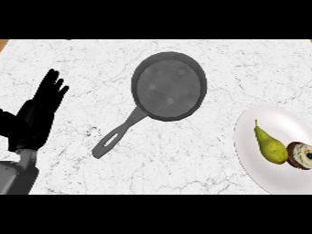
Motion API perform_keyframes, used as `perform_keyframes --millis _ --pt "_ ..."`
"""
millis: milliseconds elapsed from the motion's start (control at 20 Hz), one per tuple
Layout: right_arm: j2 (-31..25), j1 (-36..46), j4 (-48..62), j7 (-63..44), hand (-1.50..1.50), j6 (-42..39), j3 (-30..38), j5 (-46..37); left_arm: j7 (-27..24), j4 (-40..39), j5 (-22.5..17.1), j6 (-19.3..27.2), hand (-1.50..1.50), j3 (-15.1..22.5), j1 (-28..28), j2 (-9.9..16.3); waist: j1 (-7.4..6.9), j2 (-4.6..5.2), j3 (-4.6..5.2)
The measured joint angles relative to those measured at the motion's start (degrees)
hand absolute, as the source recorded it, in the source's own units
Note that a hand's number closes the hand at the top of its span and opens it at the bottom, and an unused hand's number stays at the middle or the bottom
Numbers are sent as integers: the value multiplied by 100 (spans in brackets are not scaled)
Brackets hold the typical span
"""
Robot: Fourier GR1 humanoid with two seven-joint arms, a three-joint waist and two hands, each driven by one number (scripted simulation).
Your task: Pick the cupcake from the plate and place it in the pan
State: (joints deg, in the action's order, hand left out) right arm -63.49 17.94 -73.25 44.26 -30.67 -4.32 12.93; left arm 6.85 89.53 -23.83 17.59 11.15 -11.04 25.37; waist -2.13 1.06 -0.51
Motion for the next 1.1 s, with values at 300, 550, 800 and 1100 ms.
perform_keyframes --millis 300,550,800,1100 --pt "-462 215 -143 587 -150 617 -495 -1194 49 -41 7 -65 0 -2 -49 -7 -70 -13 20" --pt "-582 405 -190 963 -150 1092 -1108 -2217 30 -133 49 -66 0 4 -93 -105 -66 -24 35" --pt "-812 440 -256 1130 -150 1460 -1876 -3407 76 -119 86 -85 0 -16 -110 -101 -62 -36 42" --pt "-878 523 -45 1392 -150 1845 -2408 -4400 157 -31 212 31 0 -34 -42 -173 26 -66 44"
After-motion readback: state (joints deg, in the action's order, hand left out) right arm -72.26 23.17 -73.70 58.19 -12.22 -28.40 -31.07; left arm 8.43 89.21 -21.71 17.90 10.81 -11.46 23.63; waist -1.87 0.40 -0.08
